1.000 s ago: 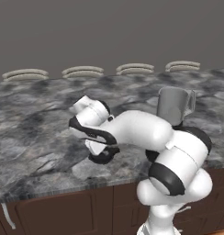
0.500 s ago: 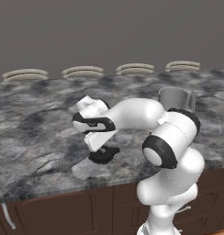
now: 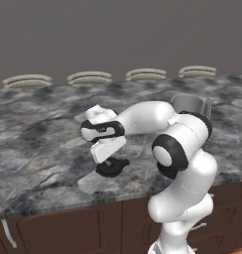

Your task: Open the blender lid, put the mango in the blender, close the lid, and start the blender.

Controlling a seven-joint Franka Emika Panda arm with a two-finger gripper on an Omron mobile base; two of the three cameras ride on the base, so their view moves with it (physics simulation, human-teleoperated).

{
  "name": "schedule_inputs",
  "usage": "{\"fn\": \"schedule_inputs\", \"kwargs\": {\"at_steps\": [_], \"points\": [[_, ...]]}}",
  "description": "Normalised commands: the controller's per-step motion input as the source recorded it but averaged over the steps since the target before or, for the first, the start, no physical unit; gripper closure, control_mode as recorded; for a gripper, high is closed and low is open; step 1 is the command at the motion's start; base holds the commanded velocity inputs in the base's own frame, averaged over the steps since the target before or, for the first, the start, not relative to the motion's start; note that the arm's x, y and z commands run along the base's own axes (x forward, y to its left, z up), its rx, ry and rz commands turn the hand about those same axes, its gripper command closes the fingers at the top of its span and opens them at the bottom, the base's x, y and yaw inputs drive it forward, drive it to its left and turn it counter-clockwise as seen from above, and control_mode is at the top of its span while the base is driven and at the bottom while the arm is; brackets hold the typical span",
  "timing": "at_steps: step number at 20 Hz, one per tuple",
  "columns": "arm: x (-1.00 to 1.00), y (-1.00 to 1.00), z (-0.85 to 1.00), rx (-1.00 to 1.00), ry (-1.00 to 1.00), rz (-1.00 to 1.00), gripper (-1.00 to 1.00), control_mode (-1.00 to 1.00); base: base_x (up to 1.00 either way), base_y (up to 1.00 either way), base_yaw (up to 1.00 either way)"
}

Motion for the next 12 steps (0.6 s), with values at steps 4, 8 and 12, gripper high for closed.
{"fn": "schedule_inputs", "kwargs": {"at_steps": [4,8,12], "points": [[0.07,0.02,-0.19,0.11,-0.01,0.0,-1.0,-1.0,0.0,0.0,0.0],[0.04,0.02,-0.17,0.1,-0.03,0.0,-1.0,-1.0,0.0,0.0,0.0],[0.03,0.0,-0.11,0.09,-0.04,0.0,-1.0,-1.0,0.0,0.0,0.0]]}}
